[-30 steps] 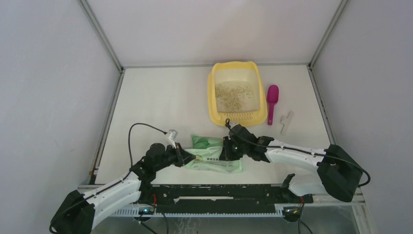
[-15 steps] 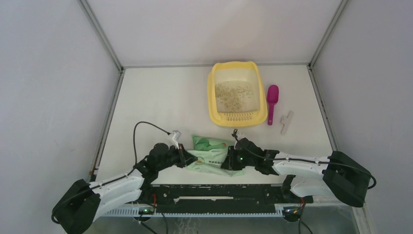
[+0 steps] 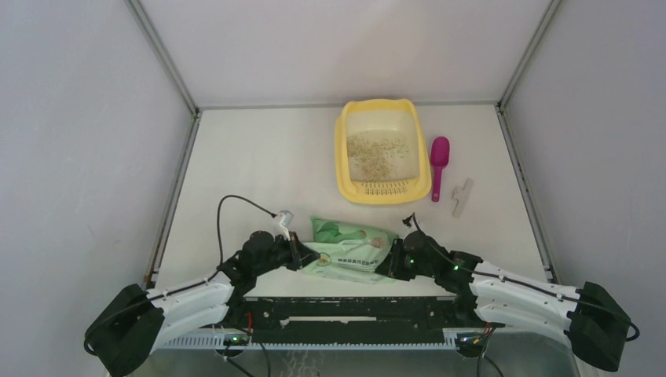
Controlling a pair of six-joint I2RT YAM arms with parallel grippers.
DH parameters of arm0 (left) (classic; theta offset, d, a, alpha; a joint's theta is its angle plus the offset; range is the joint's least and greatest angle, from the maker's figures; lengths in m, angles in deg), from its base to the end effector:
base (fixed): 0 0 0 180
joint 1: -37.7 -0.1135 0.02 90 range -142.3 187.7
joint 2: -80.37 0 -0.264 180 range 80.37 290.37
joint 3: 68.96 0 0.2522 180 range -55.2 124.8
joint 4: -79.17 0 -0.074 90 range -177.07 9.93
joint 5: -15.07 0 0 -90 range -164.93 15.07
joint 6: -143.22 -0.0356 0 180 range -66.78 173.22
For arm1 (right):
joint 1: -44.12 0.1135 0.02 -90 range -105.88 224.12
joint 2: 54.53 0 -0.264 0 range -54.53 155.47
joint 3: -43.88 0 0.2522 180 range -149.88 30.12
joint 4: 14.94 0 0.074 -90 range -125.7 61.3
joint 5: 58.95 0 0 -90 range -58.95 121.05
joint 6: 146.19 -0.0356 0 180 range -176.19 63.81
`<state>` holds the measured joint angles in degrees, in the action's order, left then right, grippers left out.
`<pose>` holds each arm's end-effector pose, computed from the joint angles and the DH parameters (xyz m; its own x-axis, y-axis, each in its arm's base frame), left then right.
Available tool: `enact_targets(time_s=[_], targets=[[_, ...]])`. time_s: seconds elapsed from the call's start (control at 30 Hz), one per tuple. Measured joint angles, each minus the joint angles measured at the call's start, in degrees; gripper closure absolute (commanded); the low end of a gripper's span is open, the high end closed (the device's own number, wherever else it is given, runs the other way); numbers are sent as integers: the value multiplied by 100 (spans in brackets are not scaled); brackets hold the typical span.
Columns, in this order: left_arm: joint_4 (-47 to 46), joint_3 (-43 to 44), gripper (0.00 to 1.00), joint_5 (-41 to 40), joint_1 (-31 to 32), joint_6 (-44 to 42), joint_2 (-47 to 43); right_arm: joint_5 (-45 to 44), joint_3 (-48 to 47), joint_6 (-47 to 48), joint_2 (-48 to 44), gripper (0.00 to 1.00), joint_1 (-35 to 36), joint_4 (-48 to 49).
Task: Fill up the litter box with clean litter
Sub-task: Close the cat litter bag at the center of the board.
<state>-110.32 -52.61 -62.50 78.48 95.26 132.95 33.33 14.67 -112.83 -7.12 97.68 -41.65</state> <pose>0.1163 -0.1104 0.1252 -0.7776 -0.1929 -0.5984 0.3537 0.6527 -0.6700 0.0930 0.1284 0.1517 -0.9160 0.1645 -0.3660 -0.1010 0.7883 0.6070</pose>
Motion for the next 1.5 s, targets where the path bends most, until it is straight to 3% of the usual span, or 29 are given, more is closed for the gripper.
enact_targets(time_s=[0.23,0.5,0.83,0.93,1.2,1.33,1.5], targets=[[24,2,100,-4,22,4,11,-363,-66,-472,-39,75,363,-621],[-245,28,100,-52,87,138,444,-380,-83,-931,787,75,647,-439],[-855,52,97,-317,195,358,1121,-498,125,-1290,492,76,767,-345],[-404,68,96,-402,232,413,654,-546,181,-1322,264,76,765,-514],[2468,660,93,-804,315,289,-1620,-623,205,-1318,94,76,680,-739],[3115,868,94,-1023,297,166,-1827,-610,199,-1316,136,77,645,-710],[3154,874,96,-1054,295,149,-1510,-638,142,-1263,146,80,706,-774]])
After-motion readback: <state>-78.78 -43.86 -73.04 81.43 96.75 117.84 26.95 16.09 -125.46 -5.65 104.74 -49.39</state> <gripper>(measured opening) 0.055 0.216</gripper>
